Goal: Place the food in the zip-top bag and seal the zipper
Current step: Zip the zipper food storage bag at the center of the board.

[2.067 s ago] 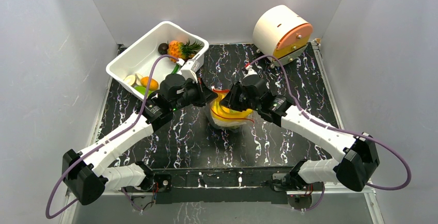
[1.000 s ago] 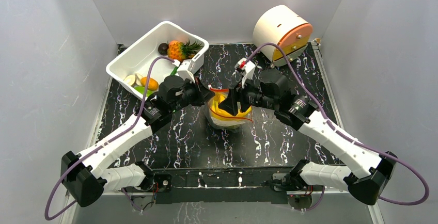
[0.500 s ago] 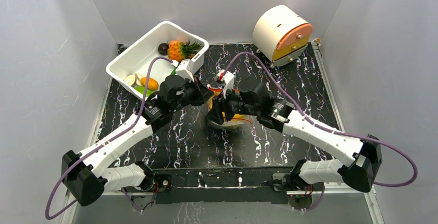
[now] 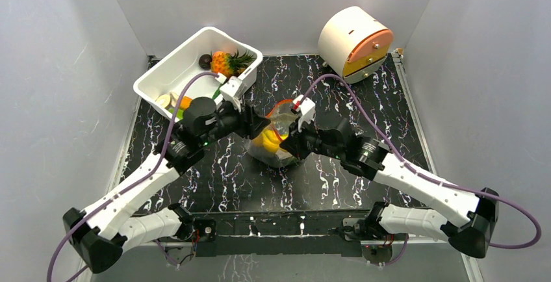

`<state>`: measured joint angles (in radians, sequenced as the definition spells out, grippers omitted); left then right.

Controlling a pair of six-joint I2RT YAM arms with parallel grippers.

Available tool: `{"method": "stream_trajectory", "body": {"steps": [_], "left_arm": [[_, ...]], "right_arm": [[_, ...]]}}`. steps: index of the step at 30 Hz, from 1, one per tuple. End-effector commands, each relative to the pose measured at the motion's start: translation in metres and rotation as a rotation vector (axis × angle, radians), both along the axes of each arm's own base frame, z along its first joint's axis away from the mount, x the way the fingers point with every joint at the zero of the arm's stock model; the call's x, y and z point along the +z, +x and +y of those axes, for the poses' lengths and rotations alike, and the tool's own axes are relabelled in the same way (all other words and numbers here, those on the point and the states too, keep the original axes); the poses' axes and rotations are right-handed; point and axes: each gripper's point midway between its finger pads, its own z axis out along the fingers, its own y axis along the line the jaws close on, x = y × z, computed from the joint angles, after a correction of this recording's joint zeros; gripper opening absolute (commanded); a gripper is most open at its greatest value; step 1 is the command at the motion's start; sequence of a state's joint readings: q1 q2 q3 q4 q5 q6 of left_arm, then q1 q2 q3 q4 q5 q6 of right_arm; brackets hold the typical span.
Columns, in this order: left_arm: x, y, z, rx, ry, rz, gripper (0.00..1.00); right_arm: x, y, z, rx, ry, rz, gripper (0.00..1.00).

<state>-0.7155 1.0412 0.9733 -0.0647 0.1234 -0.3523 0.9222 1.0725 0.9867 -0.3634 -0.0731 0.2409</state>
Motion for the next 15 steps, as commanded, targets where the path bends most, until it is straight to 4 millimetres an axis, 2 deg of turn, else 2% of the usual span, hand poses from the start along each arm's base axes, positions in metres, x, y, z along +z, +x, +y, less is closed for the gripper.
{"method": "stream_trajectory", "body": {"steps": [1,5,9,15], "left_arm": [[0.036,-0.035,0.002,-0.316,0.148,-0.385,0.47],[0.02,-0.054,0.002,-0.467,0.223,-0.433,0.46],[0.005,-0.06,0.009,-0.508,0.288,-0.429,0.51],[-0.021,-0.052,0.029,-0.431,0.379,-0.499,0.54]], "right_arm": [[0.01,-0.007,-0.012,0.003,0.029,-0.051,0.0],[0.015,-0.01,-0.016,-0.016,0.061,-0.05,0.0],[0.019,-0.01,-0.014,-0.019,0.085,-0.044,0.0],[0.019,-0.015,-0.009,0.005,0.119,-0.024,0.0]]}}
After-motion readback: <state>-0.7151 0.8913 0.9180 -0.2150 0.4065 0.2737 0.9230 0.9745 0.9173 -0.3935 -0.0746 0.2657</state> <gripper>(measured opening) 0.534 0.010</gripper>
